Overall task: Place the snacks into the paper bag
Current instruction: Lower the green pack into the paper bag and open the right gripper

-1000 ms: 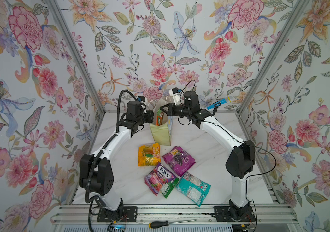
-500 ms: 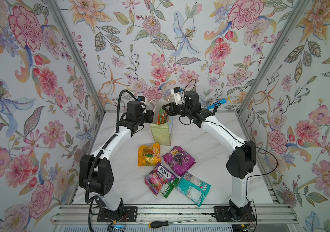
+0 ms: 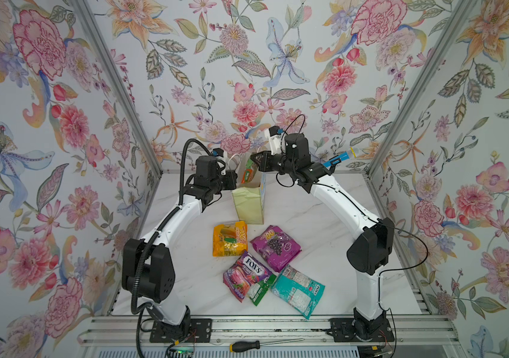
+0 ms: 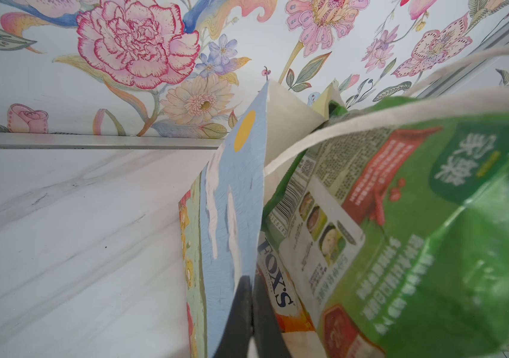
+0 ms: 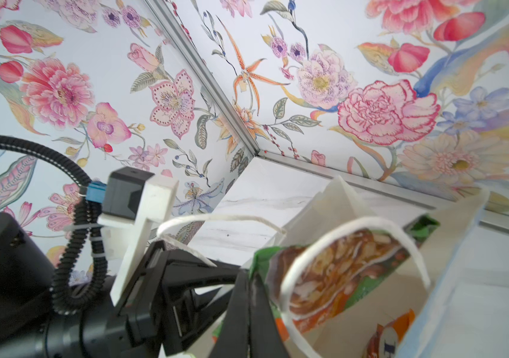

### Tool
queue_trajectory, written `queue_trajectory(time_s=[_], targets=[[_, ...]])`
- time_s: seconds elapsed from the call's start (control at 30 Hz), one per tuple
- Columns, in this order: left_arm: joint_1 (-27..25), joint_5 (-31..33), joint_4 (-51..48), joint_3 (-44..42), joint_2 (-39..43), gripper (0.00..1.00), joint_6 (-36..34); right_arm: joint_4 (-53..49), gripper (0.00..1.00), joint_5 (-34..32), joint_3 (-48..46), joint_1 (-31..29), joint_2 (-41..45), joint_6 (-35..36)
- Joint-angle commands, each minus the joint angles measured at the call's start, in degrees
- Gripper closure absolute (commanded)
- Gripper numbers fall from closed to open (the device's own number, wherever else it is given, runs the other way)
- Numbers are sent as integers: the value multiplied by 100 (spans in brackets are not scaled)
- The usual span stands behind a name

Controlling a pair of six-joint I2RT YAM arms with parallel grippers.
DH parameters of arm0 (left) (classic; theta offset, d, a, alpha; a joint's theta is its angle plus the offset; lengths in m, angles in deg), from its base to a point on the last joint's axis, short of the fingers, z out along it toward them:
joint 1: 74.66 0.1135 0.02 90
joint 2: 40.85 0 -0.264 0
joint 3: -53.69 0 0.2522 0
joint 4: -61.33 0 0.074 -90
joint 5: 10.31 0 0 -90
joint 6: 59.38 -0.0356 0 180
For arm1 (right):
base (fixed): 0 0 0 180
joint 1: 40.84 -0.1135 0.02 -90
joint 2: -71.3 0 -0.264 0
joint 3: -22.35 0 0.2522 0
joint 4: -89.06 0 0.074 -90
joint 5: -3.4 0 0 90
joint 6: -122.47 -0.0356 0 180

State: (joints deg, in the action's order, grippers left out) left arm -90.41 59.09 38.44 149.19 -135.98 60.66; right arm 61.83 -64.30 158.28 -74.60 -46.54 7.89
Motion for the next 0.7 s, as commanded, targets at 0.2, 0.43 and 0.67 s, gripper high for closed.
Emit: queue_trajectory(time_s=[0.2, 0.43, 0.67], targets=[[27, -26, 70, -46, 162, 100, 37, -305, 100, 301, 487, -79, -506, 40], [24, -39, 78, -34, 163, 100, 32, -313, 100, 362, 395, -52, -578, 30], [27, -32, 69, -34, 188, 100, 24, -375, 100, 444, 414, -52, -696, 6]])
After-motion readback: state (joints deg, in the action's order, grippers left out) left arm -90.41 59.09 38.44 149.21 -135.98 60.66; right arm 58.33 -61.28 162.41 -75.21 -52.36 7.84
